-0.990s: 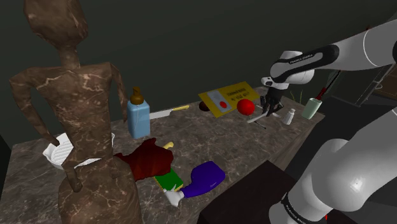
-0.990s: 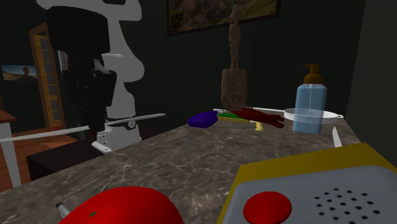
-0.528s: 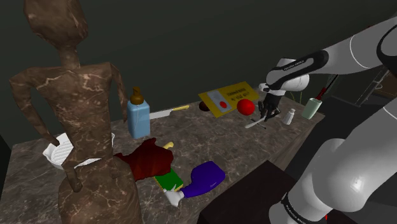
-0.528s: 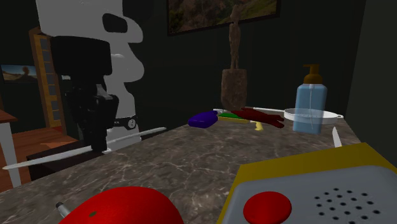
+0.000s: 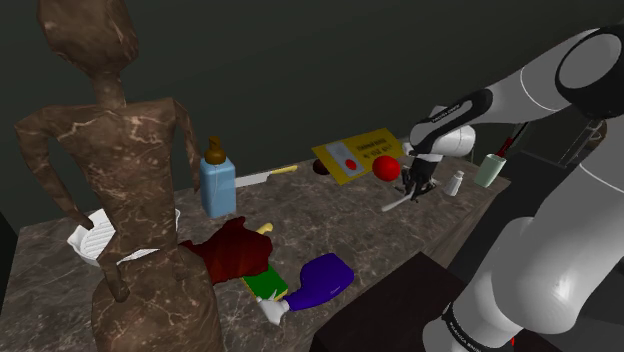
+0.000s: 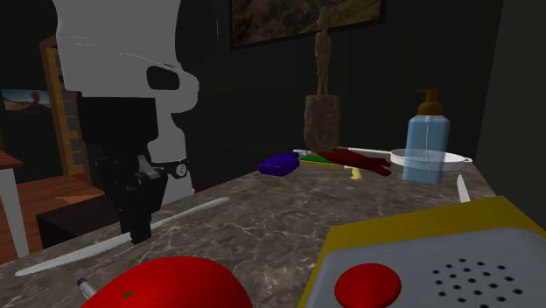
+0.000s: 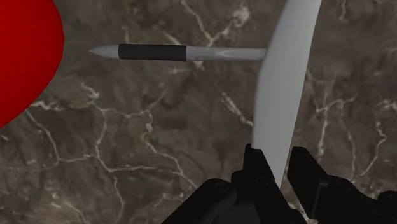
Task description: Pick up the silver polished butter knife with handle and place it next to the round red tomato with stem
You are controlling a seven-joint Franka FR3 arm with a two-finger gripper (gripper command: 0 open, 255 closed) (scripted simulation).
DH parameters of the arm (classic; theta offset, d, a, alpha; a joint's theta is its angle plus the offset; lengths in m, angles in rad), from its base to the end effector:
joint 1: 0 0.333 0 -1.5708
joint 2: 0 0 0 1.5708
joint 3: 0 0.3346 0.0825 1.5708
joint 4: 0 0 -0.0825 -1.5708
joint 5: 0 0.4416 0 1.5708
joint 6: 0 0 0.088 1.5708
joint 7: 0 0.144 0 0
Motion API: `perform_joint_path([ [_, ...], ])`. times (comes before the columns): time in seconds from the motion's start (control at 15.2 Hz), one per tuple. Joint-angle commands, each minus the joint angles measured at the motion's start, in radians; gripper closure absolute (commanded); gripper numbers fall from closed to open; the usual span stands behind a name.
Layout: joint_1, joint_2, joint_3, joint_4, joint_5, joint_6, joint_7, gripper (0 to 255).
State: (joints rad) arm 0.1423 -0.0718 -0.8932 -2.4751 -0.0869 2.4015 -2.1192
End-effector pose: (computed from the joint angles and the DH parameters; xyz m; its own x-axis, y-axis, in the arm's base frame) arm 0.3690 -0.3405 0.2440 0.1352 0.9907 0.0132 0.9906 -0.1349 -0.0233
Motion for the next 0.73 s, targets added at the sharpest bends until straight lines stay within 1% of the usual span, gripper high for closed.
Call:
perform_joint_path([
  [0.0, 0.006, 0.032, -0.006, -0.008, 0.036, 0.031, -0.027, 255],
  [0.26, 0.011, 0.108, -0.006, -0.019, 0.129, 0.089, -0.095, 255],
  [0.66, 0.010, 0.108, -0.004, -0.019, 0.129, 0.089, -0.095, 255],
])
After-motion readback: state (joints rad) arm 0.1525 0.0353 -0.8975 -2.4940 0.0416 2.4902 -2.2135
